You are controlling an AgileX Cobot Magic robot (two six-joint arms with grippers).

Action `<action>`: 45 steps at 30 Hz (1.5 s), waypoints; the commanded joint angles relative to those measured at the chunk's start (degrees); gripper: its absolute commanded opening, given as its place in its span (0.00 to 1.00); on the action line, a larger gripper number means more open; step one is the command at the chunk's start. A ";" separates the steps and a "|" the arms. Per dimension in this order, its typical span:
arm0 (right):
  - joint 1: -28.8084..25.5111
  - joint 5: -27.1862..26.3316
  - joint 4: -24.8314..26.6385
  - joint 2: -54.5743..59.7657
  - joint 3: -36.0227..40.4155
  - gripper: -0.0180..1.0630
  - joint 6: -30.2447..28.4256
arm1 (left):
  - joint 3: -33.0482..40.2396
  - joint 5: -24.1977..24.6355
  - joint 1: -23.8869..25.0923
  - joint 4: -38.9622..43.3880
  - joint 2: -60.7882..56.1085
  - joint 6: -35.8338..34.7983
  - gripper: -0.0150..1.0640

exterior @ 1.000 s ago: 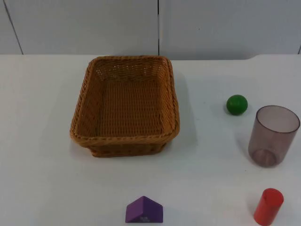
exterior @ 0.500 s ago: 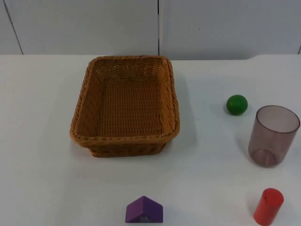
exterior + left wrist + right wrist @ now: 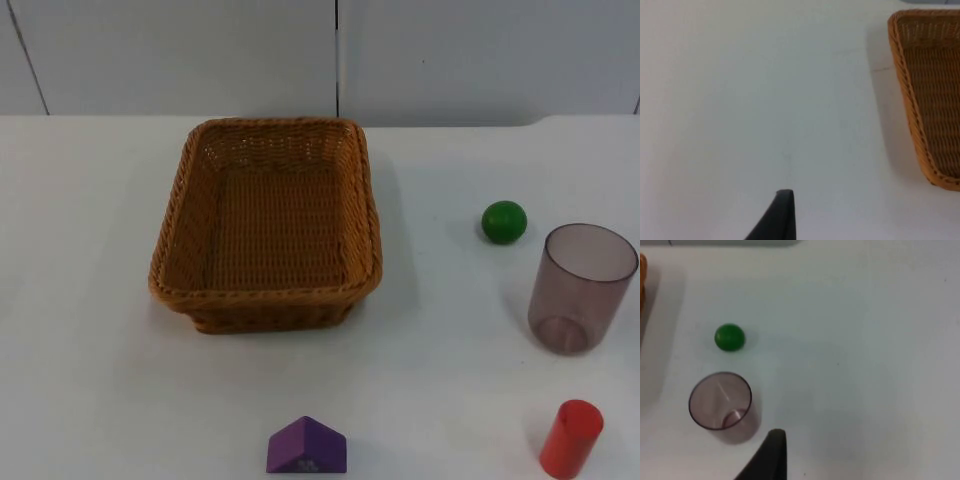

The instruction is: Pick up the basket with the left hand and place the triangular block into the basket with the right hand.

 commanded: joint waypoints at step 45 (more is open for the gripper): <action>-0.46 -1.19 0.66 3.63 -0.22 0.99 -0.58 | -44.50 -6.96 -11.36 -12.42 79.38 4.21 0.99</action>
